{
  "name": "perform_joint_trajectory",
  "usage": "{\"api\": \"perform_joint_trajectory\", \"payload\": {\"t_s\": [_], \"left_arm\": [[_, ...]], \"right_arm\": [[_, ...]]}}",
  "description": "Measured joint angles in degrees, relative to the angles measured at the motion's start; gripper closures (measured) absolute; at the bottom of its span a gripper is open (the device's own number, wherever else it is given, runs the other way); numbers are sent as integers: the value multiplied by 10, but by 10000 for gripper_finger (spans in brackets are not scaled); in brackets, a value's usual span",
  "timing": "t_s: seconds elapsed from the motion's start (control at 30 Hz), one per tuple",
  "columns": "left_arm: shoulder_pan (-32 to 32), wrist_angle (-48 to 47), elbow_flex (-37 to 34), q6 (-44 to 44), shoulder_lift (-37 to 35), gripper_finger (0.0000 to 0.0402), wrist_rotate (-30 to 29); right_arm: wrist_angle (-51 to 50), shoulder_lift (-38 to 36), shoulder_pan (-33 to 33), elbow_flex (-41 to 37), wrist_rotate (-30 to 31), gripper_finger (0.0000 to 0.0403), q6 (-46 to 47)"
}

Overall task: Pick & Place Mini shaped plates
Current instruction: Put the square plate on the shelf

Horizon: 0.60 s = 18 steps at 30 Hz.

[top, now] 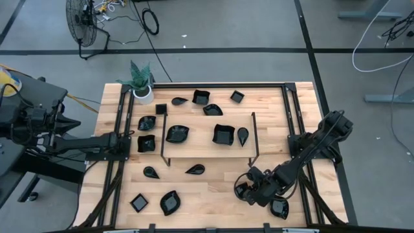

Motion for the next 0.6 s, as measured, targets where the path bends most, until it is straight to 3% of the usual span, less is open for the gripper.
{"api": "perform_joint_trajectory", "payload": {"t_s": [0.43, 0.6], "left_arm": [[0, 0, 0, 0, 0, 383, 0], [0, 0, 0, 0, 0, 383, 0]], "right_arm": [[5, 29, -2, 0, 11, 198, 19], [12, 31, -2, 0, 9, 219, 19]]}}
